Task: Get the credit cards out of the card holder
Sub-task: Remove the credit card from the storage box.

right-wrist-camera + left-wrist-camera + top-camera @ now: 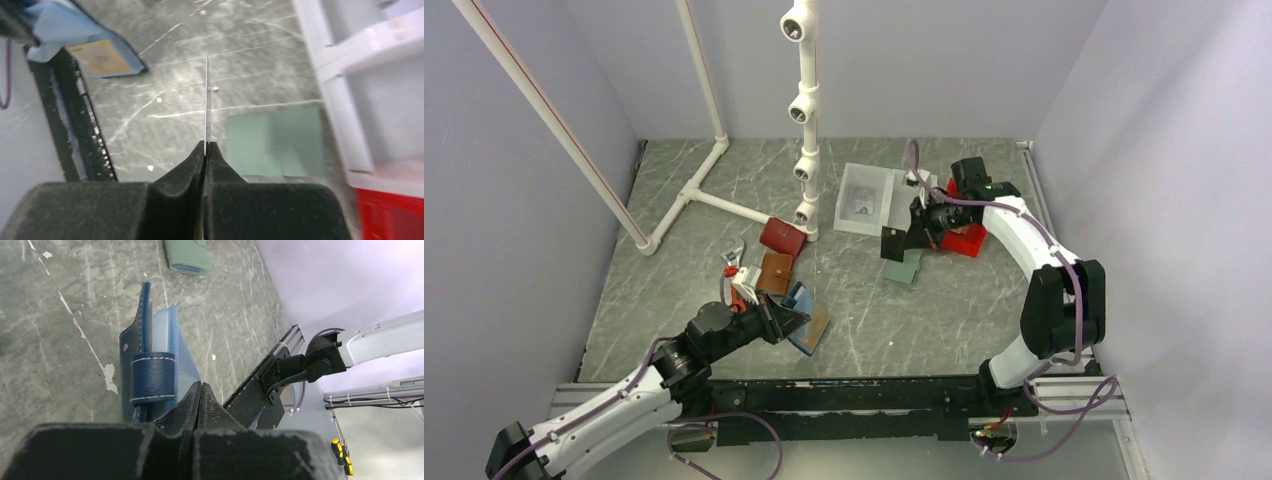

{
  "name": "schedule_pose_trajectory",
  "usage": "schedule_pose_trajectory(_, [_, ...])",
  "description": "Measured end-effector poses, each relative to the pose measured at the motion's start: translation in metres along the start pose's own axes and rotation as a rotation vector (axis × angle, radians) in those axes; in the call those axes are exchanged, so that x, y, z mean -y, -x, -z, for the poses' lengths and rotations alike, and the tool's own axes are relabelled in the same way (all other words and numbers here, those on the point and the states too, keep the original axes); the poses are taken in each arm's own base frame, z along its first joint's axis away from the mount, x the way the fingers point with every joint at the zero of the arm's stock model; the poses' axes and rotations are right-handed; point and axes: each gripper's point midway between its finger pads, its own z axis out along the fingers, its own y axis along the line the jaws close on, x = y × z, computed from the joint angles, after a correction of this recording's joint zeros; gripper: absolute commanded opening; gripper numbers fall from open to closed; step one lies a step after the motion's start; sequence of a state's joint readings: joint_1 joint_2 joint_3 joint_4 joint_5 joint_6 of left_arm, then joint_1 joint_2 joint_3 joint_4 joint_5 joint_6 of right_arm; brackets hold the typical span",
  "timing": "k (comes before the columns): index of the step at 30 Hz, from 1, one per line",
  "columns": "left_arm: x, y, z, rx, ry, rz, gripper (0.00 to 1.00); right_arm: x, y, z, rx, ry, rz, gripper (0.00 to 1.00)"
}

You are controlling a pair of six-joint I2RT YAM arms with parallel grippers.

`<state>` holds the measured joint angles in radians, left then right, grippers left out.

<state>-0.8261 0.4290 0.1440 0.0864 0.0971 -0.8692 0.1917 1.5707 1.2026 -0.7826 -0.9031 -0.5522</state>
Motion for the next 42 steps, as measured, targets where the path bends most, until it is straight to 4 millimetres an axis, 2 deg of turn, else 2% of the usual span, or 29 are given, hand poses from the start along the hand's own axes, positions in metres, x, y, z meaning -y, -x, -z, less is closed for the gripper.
schedule_pose_trajectory(8, [0.002,-0.005,-0.005,-0.016,-0.024,0.011,0.00,0.059,0.031,0.030,0.034,-0.207,0.017,0.00])
schedule_pose_trajectory(13, [0.002,-0.007,-0.005,-0.022,-0.032,0.013,0.00,0.084,0.042,0.035,0.024,-0.286,0.020,0.00])
schedule_pose_trajectory(19, [0.003,-0.006,-0.005,-0.018,-0.036,0.014,0.00,0.115,0.051,0.034,0.002,-0.360,-0.001,0.00])
schedule_pose_trajectory(27, [0.004,-0.005,-0.004,-0.014,-0.042,0.015,0.00,0.150,0.043,0.015,-0.052,-0.368,-0.064,0.00])
schedule_pose_trajectory(28, [0.004,-0.005,-0.004,-0.014,-0.042,0.015,0.00,0.154,0.041,0.012,-0.064,-0.367,-0.071,0.01])
schedule_pose_trajectory(31, [0.005,-0.005,-0.004,-0.014,-0.044,0.017,0.00,0.164,0.033,0.004,-0.105,-0.382,-0.099,0.20])
schedule_pose_trajectory(34, [0.006,-0.005,-0.005,-0.014,-0.051,0.023,0.00,0.180,0.029,0.005,-0.138,-0.456,-0.126,0.31])
schedule_pose_trajectory(39, [0.007,-0.007,-0.007,-0.025,-0.054,0.032,0.00,0.206,0.033,0.023,-0.157,-0.643,-0.114,0.34])
schedule_pose_trajectory(42, [0.007,-0.008,-0.008,-0.031,-0.055,0.033,0.00,0.209,0.041,0.037,-0.138,-0.716,-0.090,0.36])
